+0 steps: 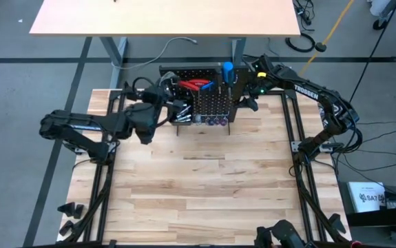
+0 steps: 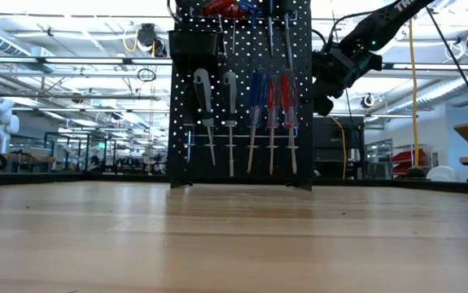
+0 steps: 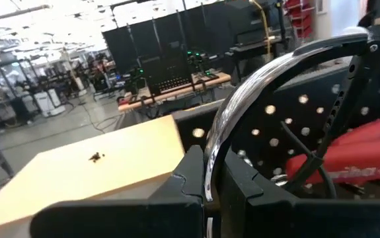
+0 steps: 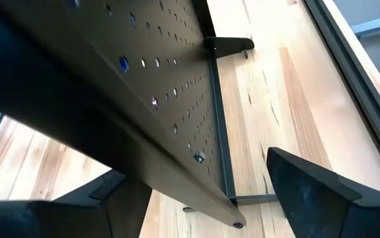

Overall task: Hang tools onto peg board
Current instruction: Put the safety glass into the black bin on the pegboard

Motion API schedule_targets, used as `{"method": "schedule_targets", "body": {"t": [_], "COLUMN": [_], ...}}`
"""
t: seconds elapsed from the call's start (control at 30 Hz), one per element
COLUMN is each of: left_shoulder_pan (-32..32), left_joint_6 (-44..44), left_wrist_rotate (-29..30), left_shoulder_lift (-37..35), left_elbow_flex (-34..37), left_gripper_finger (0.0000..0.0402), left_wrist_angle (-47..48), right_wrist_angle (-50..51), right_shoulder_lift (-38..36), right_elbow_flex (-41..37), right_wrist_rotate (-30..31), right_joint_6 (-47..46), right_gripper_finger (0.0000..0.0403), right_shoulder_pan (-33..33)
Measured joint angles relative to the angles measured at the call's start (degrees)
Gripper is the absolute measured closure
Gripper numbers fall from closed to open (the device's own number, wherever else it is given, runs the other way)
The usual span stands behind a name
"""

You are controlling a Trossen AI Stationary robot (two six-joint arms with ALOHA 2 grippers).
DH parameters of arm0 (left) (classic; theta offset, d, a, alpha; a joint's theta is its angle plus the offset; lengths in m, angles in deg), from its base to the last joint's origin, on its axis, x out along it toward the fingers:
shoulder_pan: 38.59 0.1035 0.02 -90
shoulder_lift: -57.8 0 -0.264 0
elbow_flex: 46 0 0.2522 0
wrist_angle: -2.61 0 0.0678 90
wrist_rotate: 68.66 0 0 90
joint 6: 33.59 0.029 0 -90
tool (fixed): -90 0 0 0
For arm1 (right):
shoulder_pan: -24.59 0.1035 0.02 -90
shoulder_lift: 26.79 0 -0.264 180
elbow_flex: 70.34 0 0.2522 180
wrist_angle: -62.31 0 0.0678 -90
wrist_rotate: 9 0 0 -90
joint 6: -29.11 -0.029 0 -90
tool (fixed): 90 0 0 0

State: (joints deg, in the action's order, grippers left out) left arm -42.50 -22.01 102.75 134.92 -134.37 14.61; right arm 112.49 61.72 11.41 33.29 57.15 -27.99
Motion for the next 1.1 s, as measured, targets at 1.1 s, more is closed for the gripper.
{"method": "schedule_targets", "body": {"t": [1.1], "left_shoulder_pan": [1.98], "left_joint_6": [-5.31], "left_wrist_rotate": [-0.31], "left_shoulder_lift": [0.51], "left_elbow_flex": [0.0], "left_gripper_finger": [0.0326], "left_wrist_angle": [11.59], "right_wrist_angle": [0.33], "right_shoulder_lift": [0.02], "right_elbow_flex": [0.0], "right_wrist_rotate": [-0.14], "right_joint_6": [0.89], "right_gripper_finger": [0.012], "right_shoulder_pan": [0.07]}}
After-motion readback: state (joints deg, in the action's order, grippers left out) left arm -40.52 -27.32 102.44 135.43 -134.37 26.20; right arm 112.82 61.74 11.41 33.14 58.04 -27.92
